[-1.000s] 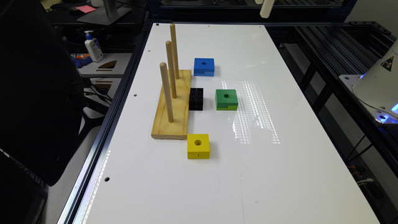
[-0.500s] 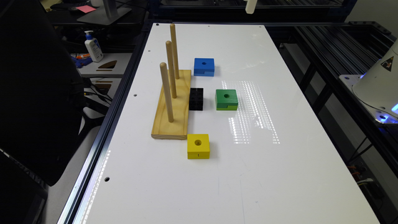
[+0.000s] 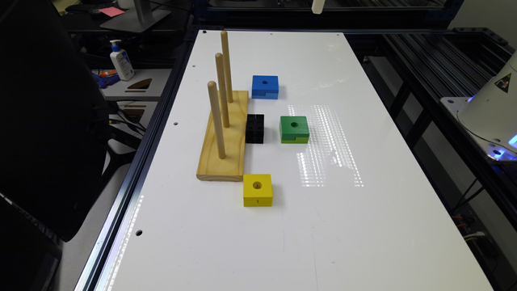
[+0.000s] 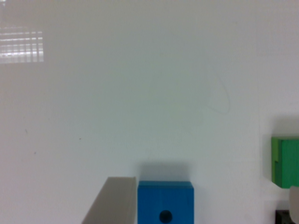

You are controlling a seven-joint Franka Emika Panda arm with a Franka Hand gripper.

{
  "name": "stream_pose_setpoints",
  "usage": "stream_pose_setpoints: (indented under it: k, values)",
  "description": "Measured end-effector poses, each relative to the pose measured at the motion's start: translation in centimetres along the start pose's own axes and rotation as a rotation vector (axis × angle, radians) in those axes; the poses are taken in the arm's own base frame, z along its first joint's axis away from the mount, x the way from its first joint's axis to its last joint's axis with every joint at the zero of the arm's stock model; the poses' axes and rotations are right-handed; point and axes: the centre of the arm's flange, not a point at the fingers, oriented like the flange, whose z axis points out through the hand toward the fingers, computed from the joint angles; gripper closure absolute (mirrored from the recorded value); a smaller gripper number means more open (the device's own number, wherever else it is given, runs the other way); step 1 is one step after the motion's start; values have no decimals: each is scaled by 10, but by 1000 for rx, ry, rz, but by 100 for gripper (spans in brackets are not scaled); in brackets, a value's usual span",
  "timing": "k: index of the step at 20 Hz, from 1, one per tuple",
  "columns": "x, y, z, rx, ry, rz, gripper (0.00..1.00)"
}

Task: Pick up blue block.

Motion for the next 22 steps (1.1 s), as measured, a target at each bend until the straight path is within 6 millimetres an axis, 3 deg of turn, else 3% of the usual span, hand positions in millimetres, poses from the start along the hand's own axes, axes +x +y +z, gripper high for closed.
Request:
stream_pose_setpoints:
  k: [7, 14, 22]
  values:
    - [9, 8, -1, 0, 2, 1, 0]
    - [31, 23, -1, 1, 4, -2, 0]
    - [40, 22, 2, 1, -1, -2, 0]
